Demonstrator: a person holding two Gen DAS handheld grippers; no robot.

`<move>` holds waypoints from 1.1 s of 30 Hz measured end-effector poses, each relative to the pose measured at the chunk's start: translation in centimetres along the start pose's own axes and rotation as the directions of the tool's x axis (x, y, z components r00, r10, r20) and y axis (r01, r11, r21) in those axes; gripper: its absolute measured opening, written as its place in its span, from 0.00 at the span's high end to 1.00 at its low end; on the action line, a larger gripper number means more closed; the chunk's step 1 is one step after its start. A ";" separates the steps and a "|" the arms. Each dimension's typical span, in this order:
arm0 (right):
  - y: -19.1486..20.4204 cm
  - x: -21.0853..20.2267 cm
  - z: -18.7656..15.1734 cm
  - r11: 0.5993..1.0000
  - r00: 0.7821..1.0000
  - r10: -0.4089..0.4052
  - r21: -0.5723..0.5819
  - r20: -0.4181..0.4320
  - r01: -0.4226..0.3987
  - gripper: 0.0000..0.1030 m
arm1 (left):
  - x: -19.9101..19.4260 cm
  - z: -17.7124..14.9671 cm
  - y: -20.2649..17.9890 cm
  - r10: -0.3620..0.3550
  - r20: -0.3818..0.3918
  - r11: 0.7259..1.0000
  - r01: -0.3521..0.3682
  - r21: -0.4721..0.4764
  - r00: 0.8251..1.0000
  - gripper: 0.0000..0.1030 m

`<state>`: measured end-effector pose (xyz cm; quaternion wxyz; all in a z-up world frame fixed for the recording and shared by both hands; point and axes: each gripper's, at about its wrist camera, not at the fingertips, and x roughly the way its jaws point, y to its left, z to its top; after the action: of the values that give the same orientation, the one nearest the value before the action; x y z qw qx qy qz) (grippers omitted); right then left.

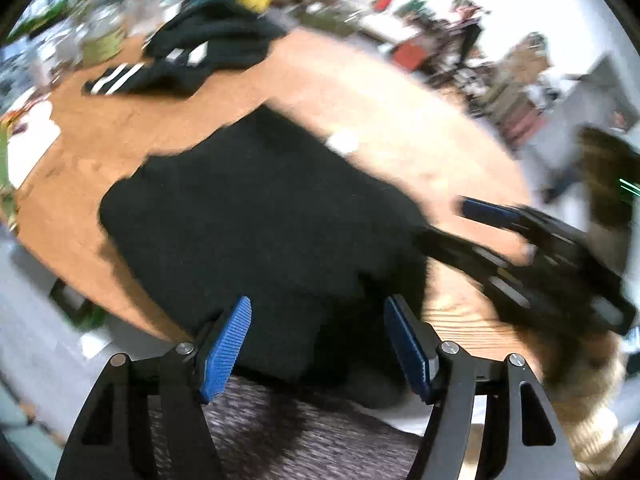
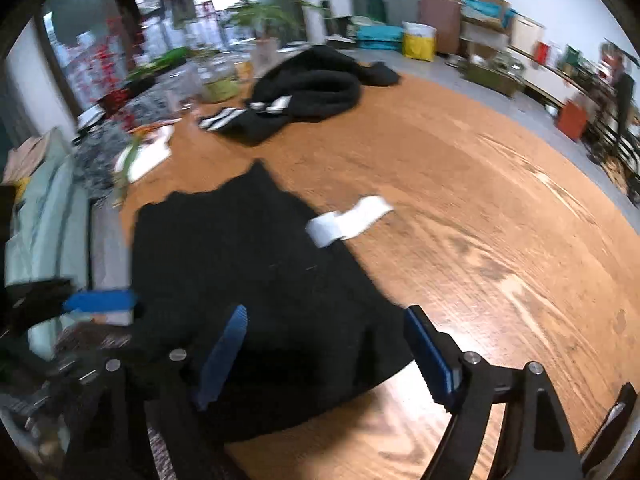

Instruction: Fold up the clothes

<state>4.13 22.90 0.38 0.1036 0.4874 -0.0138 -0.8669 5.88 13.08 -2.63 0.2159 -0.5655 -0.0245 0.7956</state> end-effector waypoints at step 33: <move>6.9 3.3 -4.7 0.984 0.995 -0.007 -0.176 -0.102 -0.012 0.39 | 2.2 3.7 2.8 -0.104 0.000 0.967 0.101 -0.232 0.995 0.23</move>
<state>7.61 15.89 -3.98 0.1480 0.5201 0.0677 -0.8384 1.01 12.12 -4.00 0.1893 -0.5895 -0.1450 0.7717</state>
